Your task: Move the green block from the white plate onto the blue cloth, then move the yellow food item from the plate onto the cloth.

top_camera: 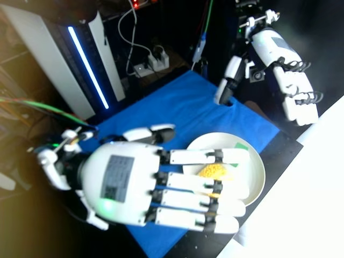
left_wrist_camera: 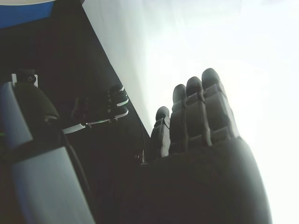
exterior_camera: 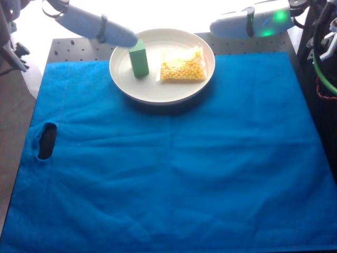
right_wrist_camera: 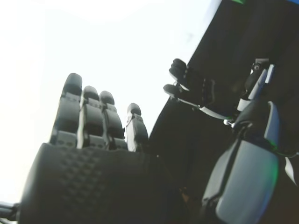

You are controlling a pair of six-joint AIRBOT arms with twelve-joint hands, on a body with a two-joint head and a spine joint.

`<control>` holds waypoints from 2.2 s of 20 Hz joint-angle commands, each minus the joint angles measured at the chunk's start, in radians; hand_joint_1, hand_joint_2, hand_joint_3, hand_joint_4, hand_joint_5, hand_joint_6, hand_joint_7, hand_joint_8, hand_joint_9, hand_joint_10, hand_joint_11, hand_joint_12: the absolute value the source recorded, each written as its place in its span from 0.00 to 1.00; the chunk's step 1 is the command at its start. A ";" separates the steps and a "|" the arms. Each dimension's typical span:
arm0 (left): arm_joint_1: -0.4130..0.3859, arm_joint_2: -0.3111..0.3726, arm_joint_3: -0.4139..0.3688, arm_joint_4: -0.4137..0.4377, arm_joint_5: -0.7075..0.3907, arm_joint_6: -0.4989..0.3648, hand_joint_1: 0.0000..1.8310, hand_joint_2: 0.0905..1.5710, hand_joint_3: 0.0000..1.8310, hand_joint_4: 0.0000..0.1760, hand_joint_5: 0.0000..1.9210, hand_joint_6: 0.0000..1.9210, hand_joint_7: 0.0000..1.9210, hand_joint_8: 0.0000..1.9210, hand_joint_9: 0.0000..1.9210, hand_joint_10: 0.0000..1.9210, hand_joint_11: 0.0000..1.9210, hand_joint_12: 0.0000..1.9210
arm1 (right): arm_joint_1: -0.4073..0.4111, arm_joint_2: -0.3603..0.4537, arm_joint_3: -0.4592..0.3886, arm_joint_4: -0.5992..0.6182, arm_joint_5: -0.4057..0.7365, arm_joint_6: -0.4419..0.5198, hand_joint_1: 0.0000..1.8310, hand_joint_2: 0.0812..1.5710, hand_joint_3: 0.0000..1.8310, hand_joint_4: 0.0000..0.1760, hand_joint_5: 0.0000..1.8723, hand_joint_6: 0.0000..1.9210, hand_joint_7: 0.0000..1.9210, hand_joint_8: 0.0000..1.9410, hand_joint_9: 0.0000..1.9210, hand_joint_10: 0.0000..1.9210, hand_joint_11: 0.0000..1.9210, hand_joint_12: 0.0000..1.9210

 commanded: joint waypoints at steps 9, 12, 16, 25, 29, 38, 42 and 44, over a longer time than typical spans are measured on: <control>-0.016 -0.033 0.025 0.006 -0.082 -0.004 0.46 0.44 0.00 0.37 0.15 0.00 0.20 0.01 0.22 0.01 0.07 0.21 | 0.015 -0.006 0.001 0.016 0.115 0.004 0.23 0.50 0.00 0.45 0.01 0.00 0.02 0.00 0.07 0.00 0.00 0.31; -0.018 -0.053 0.044 0.022 -0.045 -0.004 0.52 0.47 0.00 0.27 0.21 0.00 0.24 0.00 0.30 0.01 0.12 0.53 | 0.015 -0.011 -0.001 0.006 0.115 0.004 0.20 0.49 0.00 0.48 0.01 0.00 0.05 0.00 0.08 0.01 0.00 0.24; -0.018 -0.105 0.084 0.029 0.004 -0.004 0.49 0.51 0.00 0.17 0.28 0.00 0.30 0.00 0.41 0.02 0.27 0.53 | 0.015 -0.012 -0.009 0.003 0.125 0.004 0.20 0.51 0.00 0.58 0.02 0.00 0.05 0.00 0.07 0.00 0.00 0.21; -0.007 -0.209 0.204 0.034 0.133 -0.004 0.51 0.52 0.00 0.19 0.31 0.00 0.33 0.00 0.43 0.01 0.25 0.58 | 0.015 -0.012 -0.032 -0.012 0.163 0.004 0.21 0.52 0.00 0.65 0.01 0.00 0.07 0.00 0.07 0.00 0.00 0.36; 0.007 -0.254 0.261 0.034 0.184 -0.003 0.47 0.51 0.00 0.14 0.32 0.00 0.35 0.01 0.44 0.01 0.25 0.57 | 0.017 -0.012 -0.042 -0.034 0.183 0.004 0.22 0.51 0.00 0.75 0.01 0.00 0.09 0.00 0.07 0.00 0.00 0.31; 0.023 -0.292 0.298 0.034 0.201 -0.004 0.50 0.56 0.00 0.18 0.41 0.00 0.45 0.01 0.53 0.02 0.37 0.55 | 0.027 -0.011 -0.062 -0.058 0.198 0.004 0.20 0.52 0.00 0.69 0.01 0.00 0.11 0.00 0.12 0.00 0.01 0.29; 0.033 -0.304 0.310 0.028 0.199 -0.004 0.56 0.59 0.00 0.00 0.47 0.01 0.54 0.03 0.60 0.06 0.42 0.55 | 0.027 -0.011 -0.065 -0.060 0.200 0.004 0.20 0.53 0.00 0.64 0.01 0.00 0.10 0.00 0.10 0.00 0.01 0.30; 0.033 -0.308 0.310 0.023 0.190 -0.004 0.60 0.65 0.00 0.00 0.54 0.35 0.58 0.04 0.62 0.09 0.44 0.57 | 0.027 -0.011 -0.066 -0.060 0.200 0.004 0.20 0.54 0.00 0.75 0.02 0.00 0.10 0.00 0.10 0.00 0.00 0.31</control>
